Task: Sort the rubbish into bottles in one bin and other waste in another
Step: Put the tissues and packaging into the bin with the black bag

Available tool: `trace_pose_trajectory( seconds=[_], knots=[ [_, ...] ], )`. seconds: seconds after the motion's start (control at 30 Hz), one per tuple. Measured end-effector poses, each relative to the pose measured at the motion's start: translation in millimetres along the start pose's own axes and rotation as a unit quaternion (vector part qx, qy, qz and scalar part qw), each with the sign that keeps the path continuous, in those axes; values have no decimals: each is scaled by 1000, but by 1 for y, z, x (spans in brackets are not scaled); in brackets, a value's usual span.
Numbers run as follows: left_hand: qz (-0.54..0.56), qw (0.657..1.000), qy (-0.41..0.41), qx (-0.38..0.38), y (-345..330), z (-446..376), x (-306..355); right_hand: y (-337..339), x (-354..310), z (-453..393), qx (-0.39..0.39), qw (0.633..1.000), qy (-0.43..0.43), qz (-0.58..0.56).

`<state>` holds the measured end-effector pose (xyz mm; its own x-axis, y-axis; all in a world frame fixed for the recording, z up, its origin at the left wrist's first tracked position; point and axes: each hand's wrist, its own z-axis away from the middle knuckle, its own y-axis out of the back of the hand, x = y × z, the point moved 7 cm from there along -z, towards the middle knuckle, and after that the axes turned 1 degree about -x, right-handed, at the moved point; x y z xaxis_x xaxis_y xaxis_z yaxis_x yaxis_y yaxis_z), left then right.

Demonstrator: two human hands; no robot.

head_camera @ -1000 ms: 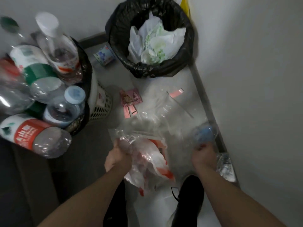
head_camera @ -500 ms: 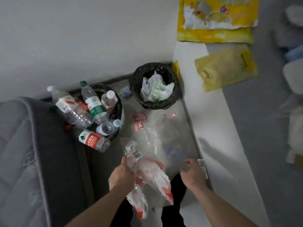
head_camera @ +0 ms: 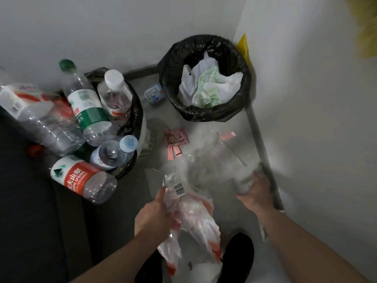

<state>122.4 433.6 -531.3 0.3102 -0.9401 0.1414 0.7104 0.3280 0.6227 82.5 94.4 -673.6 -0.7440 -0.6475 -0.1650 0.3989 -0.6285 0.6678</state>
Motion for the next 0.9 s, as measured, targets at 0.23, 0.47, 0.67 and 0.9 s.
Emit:
trace_pose_trajectory(
  seconds=[0.23, 0.47, 0.67, 0.9],
  knots=[
    [-43, 999, 0, -21, -1, -7, -12, 14, 13, 36, -1, 997, -24, -70],
    [-32, 999, 3, -23, 66, 93, 37, 104, -35, 159, 7, 983, 70, -171],
    [-11, 1000, -8, 21, 169, 179, 122, 247, -108, 259, 59, 953, 184, -232],
    [60, 993, -15, 102, 295, 186, 188, 364, -199, 295, 88, 937, 260, -217]
  ],
)
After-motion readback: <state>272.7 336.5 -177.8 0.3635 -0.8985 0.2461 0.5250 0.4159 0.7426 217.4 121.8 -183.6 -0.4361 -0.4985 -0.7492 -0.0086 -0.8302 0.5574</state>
